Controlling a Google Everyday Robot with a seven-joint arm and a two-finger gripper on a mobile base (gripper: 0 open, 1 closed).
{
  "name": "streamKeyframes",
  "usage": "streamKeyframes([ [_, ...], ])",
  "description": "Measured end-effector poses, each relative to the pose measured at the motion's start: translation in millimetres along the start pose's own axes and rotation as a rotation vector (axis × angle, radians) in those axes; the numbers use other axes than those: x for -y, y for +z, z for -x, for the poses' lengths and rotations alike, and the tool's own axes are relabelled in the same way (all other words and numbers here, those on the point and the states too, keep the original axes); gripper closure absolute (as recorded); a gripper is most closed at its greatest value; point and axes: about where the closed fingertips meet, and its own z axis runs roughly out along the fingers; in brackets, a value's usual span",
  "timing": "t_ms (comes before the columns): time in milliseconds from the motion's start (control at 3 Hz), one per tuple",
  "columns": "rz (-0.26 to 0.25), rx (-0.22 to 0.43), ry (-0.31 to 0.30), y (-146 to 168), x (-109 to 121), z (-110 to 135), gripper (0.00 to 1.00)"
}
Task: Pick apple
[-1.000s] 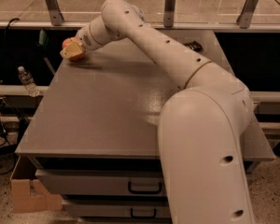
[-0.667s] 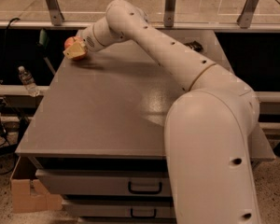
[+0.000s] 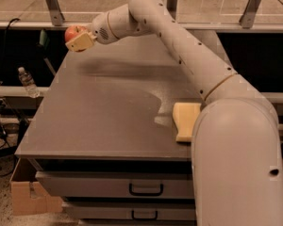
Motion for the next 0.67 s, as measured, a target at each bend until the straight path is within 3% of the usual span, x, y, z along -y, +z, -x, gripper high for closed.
streamKeyframes([
  [333,0.097,0.05,-0.13,-43.6,-33.2,12.3,1.0],
  [667,0.13,0.016,-0.188,-99.7,-50.8,-9.7,1.0],
])
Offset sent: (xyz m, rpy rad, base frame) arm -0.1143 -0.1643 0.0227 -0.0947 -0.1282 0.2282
